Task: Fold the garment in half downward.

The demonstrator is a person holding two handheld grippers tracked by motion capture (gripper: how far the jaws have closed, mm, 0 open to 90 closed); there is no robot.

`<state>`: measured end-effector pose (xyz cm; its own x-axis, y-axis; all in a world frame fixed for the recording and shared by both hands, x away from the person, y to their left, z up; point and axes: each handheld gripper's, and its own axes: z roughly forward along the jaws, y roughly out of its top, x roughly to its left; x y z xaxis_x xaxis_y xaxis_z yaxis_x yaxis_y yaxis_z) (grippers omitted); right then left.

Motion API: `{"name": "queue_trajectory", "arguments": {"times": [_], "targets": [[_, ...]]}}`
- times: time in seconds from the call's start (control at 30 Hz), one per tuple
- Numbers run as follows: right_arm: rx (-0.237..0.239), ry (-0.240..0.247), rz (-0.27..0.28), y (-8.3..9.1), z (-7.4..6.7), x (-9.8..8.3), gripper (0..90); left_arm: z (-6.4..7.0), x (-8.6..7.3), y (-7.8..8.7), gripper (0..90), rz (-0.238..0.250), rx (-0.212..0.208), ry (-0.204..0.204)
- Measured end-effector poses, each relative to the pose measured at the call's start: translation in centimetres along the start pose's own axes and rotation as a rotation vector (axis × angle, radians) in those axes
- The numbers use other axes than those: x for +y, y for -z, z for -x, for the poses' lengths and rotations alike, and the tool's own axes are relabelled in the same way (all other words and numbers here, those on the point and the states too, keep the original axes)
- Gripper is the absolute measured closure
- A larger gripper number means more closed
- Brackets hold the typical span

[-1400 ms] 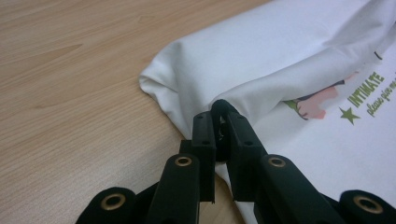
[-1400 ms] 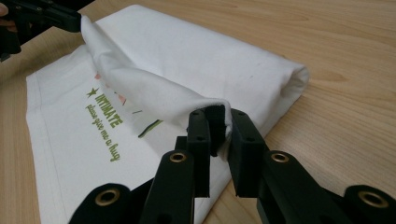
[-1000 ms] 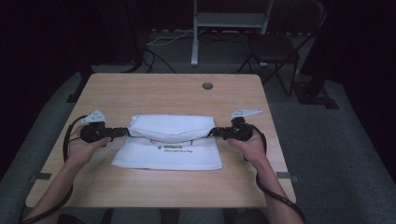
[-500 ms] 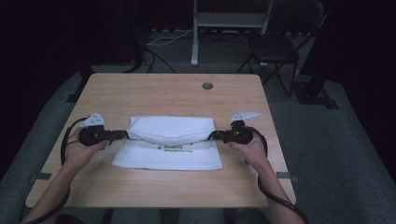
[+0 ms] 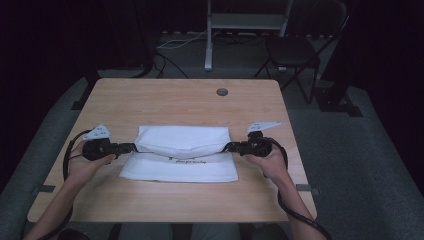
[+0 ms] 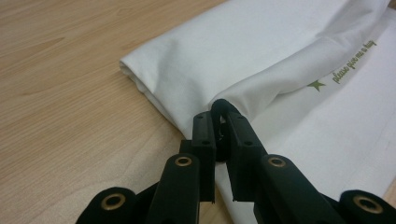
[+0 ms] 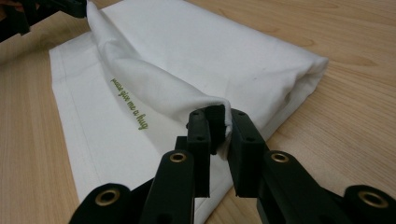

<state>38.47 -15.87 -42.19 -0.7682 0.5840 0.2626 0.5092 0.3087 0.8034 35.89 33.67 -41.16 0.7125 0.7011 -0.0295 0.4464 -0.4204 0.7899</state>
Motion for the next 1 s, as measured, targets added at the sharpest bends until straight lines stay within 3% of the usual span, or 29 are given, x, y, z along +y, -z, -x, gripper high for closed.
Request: {"name": "queue_trajectory", "arguments": {"times": [1.0], "targets": [[0.015,0.038,-0.023,0.3,-1.1,-0.7,80.4,0.9,-1.0,1.2,82.8,0.01,-0.001,-0.024]]}}
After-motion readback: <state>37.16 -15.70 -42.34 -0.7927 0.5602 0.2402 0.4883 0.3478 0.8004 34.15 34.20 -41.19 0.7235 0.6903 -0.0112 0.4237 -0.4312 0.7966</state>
